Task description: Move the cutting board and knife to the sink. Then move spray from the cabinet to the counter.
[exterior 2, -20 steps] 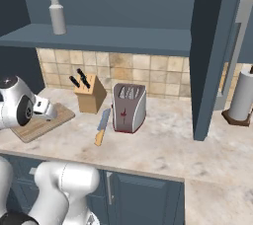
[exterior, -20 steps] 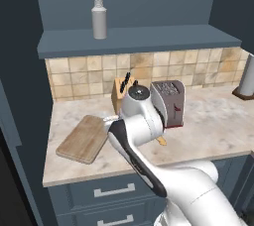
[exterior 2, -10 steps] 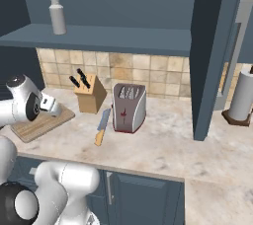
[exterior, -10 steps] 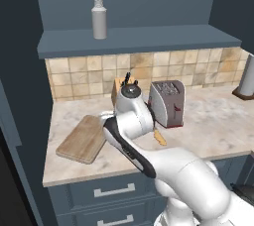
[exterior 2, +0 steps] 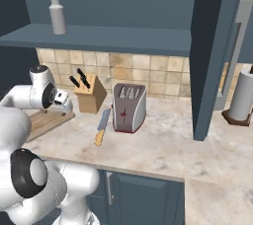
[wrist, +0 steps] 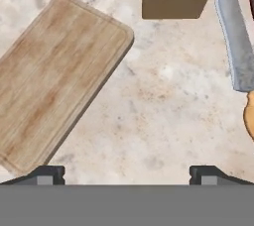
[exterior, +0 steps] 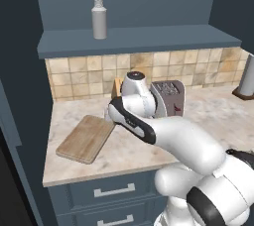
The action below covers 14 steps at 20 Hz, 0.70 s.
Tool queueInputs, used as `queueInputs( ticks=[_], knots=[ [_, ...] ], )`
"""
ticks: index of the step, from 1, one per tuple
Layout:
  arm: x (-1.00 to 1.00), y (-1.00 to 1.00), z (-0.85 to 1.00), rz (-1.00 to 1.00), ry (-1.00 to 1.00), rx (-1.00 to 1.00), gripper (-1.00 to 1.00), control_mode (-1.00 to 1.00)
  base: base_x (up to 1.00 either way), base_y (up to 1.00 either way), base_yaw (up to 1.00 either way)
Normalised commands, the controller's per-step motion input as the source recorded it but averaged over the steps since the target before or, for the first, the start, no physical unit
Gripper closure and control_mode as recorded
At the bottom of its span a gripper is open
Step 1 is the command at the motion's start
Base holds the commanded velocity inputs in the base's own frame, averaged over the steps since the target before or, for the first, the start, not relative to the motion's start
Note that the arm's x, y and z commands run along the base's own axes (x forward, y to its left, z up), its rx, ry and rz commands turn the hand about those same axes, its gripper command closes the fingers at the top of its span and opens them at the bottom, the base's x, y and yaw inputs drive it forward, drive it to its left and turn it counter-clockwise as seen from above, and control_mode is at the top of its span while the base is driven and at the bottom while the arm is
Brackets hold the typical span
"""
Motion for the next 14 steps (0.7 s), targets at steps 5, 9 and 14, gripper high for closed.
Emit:
queueInputs(
  ticks=[5,9,14],
  knots=[
    [0.44,0.0,0.0,0.17,0.34,0.0,-1.0,-1.0,0.0,0.0,0.0],
    [0.37,0.0,-0.05,0.09,0.13,0.0,-1.0,-1.0,0.0,0.0,0.0],
    [0.25,0.21,-0.18,0.0,0.0,-0.02,-1.0,-1.0,0.0,0.0,0.0]
  ],
)
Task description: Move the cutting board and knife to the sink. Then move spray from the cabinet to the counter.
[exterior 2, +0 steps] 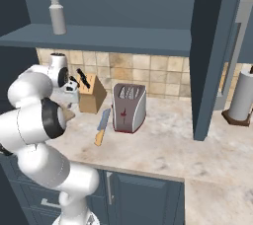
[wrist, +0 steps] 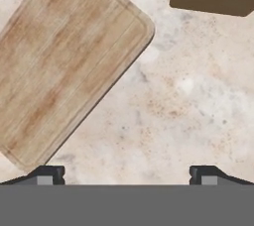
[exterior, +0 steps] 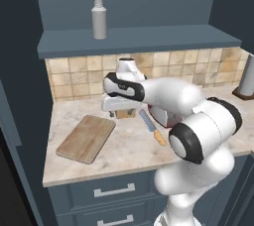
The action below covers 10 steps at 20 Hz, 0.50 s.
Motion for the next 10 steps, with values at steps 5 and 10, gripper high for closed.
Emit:
queueInputs(
  ticks=[5,10],
  knots=[
    [0.24,0.35,-0.14,0.0,0.0,-0.03,-1.0,-1.0,0.0,0.0,0.0],
    [0.24,0.34,-0.16,0.0,0.0,-0.01,-1.0,-1.0,0.0,0.0,0.0]
  ],
)
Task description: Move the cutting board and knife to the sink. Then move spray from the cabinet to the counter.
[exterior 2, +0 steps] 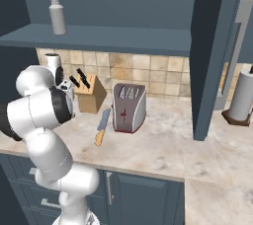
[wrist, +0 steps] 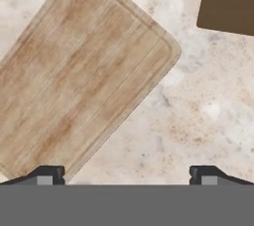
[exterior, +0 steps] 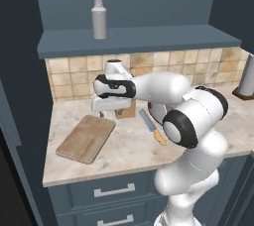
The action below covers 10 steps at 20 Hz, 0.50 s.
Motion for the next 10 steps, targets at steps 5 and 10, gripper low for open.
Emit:
queueInputs(
  ticks=[5,10],
  knots=[
    [0.43,0.31,-0.35,0.0,0.0,0.0,-1.0,-1.0,0.0,0.0,0.0],
    [0.43,0.17,-0.37,0.0,0.0,0.0,-1.0,-1.0,0.0,0.0,0.0]
  ],
)
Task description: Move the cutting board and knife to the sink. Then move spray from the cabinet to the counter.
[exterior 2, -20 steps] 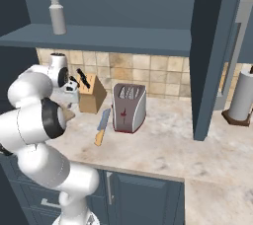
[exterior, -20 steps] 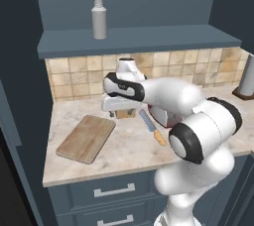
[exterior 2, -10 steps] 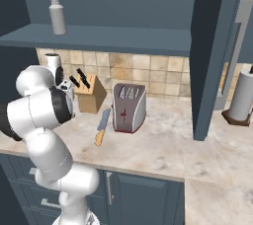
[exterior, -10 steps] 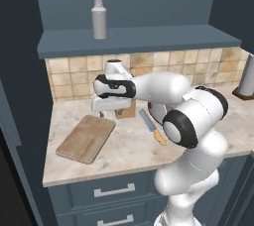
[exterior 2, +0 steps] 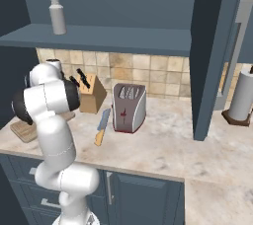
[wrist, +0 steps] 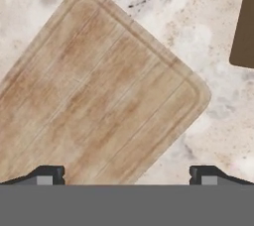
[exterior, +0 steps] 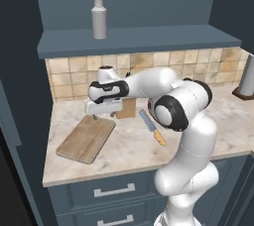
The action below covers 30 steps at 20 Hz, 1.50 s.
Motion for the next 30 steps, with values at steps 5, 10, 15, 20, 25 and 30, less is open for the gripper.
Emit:
queueInputs(
  ticks=[5,10,15,20,25,30],
  knots=[
    [0.34,0.11,0.0,-0.01,0.0,0.0,-1.0,-1.0,0.0,0.0,0.0],
    [0.44,0.16,0.0,-0.03,-0.01,0.0,-1.0,-1.0,0.0,0.0,0.0],
    [0.18,0.2,-0.03,-0.03,-0.1,0.0,-1.0,-1.0,0.0,0.0,0.0],
    [0.06,0.16,-0.24,0.0,-0.19,0.0,-1.0,-1.0,0.0,0.0,0.0],
    [0.24,0.16,-0.19,0.0,-0.1,0.0,-1.0,-1.0,0.0,0.0,0.0],
    [0.33,0.01,-0.01,0.0,0.03,0.0,-1.0,-1.0,0.0,0.0,0.0]
  ],
)
